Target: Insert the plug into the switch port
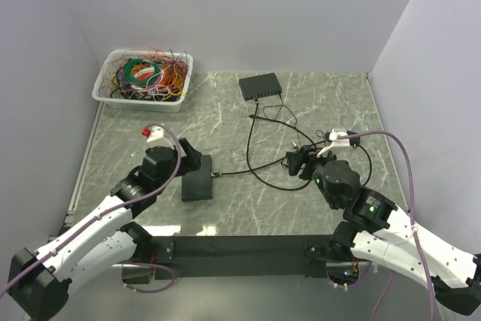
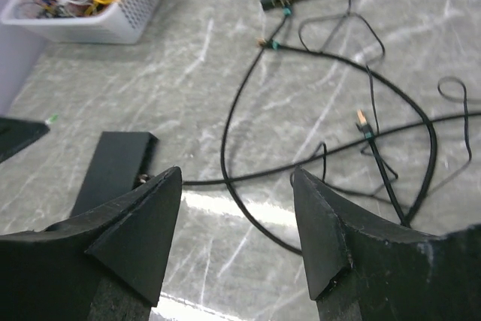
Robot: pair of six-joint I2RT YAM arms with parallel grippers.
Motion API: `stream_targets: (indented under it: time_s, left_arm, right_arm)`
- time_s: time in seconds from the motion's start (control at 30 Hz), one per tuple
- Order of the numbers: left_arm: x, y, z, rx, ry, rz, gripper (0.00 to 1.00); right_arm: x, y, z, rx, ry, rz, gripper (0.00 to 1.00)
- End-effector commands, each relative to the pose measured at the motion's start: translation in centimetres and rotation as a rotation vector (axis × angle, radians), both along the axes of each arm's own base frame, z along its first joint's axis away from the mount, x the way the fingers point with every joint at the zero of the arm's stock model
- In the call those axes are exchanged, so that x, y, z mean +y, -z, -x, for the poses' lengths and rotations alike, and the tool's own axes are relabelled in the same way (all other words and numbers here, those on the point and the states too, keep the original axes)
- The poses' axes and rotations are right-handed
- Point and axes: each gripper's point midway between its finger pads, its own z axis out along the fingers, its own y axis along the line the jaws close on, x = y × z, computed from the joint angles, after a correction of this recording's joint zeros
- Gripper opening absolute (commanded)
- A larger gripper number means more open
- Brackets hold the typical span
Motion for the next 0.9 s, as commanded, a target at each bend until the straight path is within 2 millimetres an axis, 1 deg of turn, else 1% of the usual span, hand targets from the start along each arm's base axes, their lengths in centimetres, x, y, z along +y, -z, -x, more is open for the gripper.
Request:
stream_targets:
  time_s: [0.0, 0.07, 0.1, 0.2, 0.3, 0.57, 0.7, 0.73, 0.87]
  left_arm:
    - [-0.3, -0.4, 0.9, 0.04, -0.047, -0.036, 0.89]
    - [-0.4, 0.2, 1.7, 0.064, -0.056, -0.075, 0.89]
    - [-0.5, 0.2, 1.8, 0.066, -0.057, -0.081, 0.89]
    - [-0.5, 0.1, 2.2, 0.056, -0.054, -0.086, 0.89]
    - [-0.6, -0.4, 2.3, 0.036, -0.051, -0.067, 0.89]
    - [-0.5, 0.7, 2.5, 0.048, -0.054, -0.087, 0.89]
    - [-0.4, 0.5, 2.6, 0.024, -0.053, -0.079, 0.89]
    - [-0.5, 0.2, 2.5, 0.009, -0.053, -0.07, 0.89]
    - [-0.7, 0.0, 2.5, -0.023, -0.035, -0.05, 0.89]
  right_arm:
    - [-0.6, 1.8, 0.0, 0.062, 0.061, -0.001, 0.68]
    - [-0.5, 2.2, -0.1, 0.075, 0.068, 0.007, 0.68]
    - [-0.3, 2.5, -0.2, 0.083, 0.064, 0.016, 0.68]
    - [-0.1, 2.3, -0.2, 0.087, 0.062, 0.007, 0.68]
    - [-0.1, 1.9, -0.1, 0.072, 0.052, -0.008, 0.68]
    - [-0.6, 2.3, -0.2, 0.07, 0.077, 0.011, 0.68]
    - [-0.6, 2.7, -0.7, 0.084, 0.099, 0.041, 0.68]
    - [-0.6, 2.4, -0.8, 0.078, 0.108, 0.041, 0.68]
    - [-0.6, 2.7, -1.3, 0.083, 0.126, 0.075, 0.68]
